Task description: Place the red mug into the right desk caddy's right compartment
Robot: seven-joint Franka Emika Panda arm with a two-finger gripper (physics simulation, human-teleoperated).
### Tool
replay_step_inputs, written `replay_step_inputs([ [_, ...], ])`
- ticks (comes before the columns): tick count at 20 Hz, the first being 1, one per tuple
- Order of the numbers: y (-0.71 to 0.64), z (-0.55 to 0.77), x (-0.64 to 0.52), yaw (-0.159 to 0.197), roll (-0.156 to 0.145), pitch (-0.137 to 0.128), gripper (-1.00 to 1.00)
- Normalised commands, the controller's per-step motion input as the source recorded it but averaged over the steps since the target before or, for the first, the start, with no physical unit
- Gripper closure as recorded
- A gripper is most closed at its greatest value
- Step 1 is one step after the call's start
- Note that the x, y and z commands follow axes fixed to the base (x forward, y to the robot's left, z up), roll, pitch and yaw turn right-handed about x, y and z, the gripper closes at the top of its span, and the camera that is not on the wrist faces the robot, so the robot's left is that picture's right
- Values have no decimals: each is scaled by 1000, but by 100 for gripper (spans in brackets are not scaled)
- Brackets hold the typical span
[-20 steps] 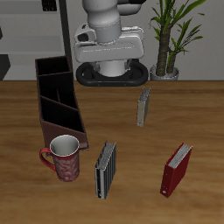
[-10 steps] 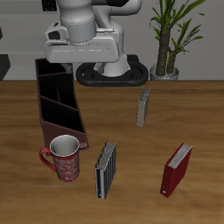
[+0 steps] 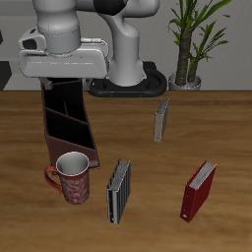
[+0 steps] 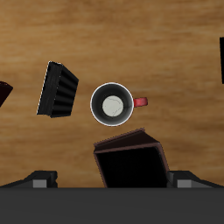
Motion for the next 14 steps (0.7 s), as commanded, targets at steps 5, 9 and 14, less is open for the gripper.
replay_step_inputs([
  [5, -383, -133, 203, -15, -61, -40, -100],
  [9, -288, -222, 163, -85, -38, -26, -100],
  [14, 41, -295, 47, -54, -15, -21, -100],
])
